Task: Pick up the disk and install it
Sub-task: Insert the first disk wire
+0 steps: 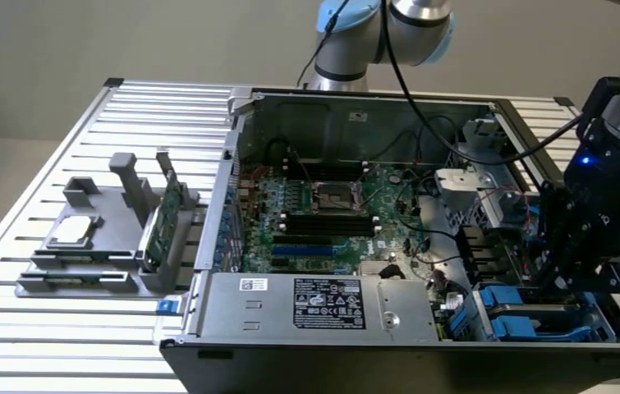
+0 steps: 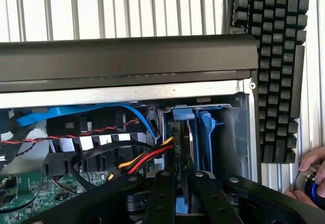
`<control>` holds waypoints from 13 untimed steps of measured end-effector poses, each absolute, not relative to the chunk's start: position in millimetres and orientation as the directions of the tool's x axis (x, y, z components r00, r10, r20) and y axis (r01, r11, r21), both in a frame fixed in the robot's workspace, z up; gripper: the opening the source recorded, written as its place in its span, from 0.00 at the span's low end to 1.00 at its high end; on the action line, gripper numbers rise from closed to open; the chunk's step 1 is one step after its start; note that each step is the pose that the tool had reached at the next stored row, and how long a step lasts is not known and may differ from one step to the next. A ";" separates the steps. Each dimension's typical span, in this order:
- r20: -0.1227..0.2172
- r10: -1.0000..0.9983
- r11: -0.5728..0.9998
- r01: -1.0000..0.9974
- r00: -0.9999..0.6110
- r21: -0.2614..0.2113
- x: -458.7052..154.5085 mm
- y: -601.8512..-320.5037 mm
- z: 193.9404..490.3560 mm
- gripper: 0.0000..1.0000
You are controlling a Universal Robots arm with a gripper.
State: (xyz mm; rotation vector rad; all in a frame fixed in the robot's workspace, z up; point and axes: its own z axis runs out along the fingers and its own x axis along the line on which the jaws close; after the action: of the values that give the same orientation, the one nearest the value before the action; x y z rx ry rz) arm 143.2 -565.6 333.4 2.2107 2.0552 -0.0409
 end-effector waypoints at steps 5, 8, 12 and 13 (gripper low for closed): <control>-0.105 0.992 -0.070 0.995 0.077 0.071 144.5 -565.5 332.5 0.16; -0.107 0.991 -0.072 0.995 0.079 0.071 144.6 -565.5 331.7 0.16; -0.112 0.990 -0.075 0.995 0.082 0.071 144.6 -565.5 330.5 0.16; -0.113 0.990 -0.075 0.995 0.083 0.071 144.6 -565.5 330.5 0.16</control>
State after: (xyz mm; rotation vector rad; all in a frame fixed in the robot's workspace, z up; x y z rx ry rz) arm 144.6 -565.5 330.5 2.2123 2.0433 -0.0528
